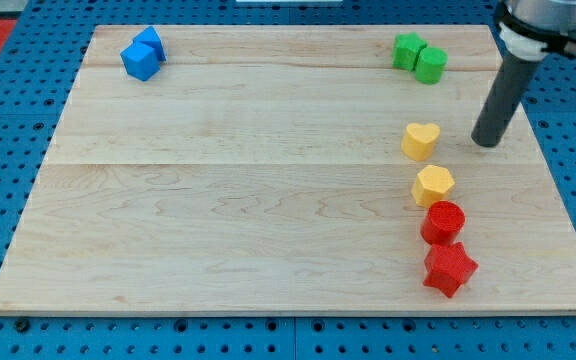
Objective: Push the yellow heart diagonally to the green blocks
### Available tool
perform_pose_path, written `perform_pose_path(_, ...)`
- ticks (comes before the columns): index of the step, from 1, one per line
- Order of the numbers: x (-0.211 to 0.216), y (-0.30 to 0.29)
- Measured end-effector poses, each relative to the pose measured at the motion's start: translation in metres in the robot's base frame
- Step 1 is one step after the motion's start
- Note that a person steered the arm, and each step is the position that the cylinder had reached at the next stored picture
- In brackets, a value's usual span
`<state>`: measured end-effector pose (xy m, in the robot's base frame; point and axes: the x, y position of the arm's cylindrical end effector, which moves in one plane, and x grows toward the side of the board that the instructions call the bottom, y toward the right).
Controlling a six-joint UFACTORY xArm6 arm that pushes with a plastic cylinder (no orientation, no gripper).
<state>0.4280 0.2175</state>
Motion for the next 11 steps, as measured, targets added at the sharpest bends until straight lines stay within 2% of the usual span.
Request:
perform_pose_path(1, -0.007, -0.074)
perform_pose_path(2, -0.032, -0.167)
perform_pose_path(3, -0.056, -0.188)
perform_pose_path(5, -0.057, -0.184)
perform_pose_path(7, -0.097, -0.192)
perform_pose_path(8, -0.101, -0.198)
perform_pose_path(9, -0.050, -0.226)
perform_pose_path(10, -0.033, -0.220)
perform_pose_path(11, -0.033, -0.173)
